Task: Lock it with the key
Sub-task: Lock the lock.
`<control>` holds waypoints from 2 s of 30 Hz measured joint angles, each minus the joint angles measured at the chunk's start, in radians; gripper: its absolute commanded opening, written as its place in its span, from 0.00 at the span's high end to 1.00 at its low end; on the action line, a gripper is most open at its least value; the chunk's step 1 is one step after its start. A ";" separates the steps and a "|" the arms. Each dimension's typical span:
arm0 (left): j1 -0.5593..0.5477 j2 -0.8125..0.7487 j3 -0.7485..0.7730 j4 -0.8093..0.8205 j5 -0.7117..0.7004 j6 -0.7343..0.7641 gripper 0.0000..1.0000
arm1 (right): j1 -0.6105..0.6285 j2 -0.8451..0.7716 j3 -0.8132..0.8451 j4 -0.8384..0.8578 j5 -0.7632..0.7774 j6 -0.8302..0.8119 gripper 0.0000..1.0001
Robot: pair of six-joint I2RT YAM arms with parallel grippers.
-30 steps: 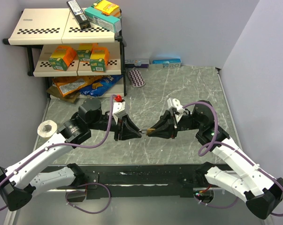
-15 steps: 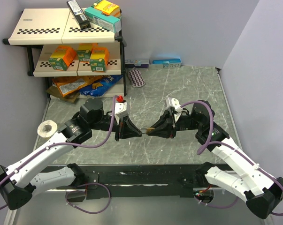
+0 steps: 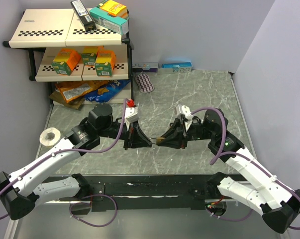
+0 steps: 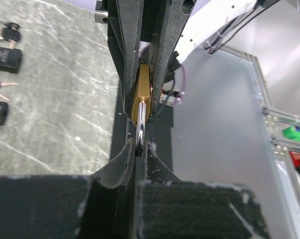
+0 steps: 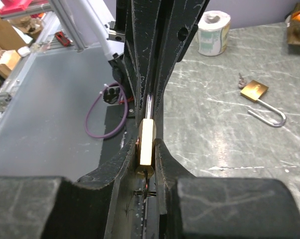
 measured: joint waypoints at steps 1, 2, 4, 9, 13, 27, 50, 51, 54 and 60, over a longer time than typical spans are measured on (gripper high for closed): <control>-0.003 0.001 0.000 0.000 0.001 -0.010 0.99 | 0.002 -0.002 -0.001 0.000 0.000 0.006 1.00; -0.005 0.001 0.000 0.001 0.002 -0.017 0.99 | 0.005 -0.002 -0.002 0.000 0.000 0.013 1.00; -0.008 0.003 0.000 0.002 0.003 -0.034 0.99 | 0.008 -0.002 -0.002 0.000 0.000 0.025 1.00; -0.020 0.013 0.000 0.000 0.004 -0.051 0.99 | 0.010 -0.002 -0.014 0.009 -0.005 0.065 1.00; -0.030 0.024 0.000 -0.007 0.003 -0.056 0.99 | 0.010 -0.002 -0.037 0.023 -0.016 0.105 1.00; -0.068 0.039 0.003 -0.022 0.026 -0.064 0.99 | 0.035 0.009 -0.062 0.067 -0.060 0.187 1.00; 0.259 -0.022 -0.190 0.367 0.062 -0.394 0.39 | -0.081 0.069 -0.063 0.235 0.096 0.293 1.00; 0.259 -0.021 -0.196 0.394 0.062 -0.418 0.39 | -0.081 0.073 -0.063 0.251 0.095 0.310 1.00; 0.259 -0.008 -0.199 0.484 0.061 -0.486 0.41 | -0.081 0.085 -0.063 0.293 0.092 0.357 1.00; 0.250 0.019 -0.199 0.620 0.062 -0.583 0.61 | -0.076 0.097 -0.064 0.342 0.087 0.410 1.00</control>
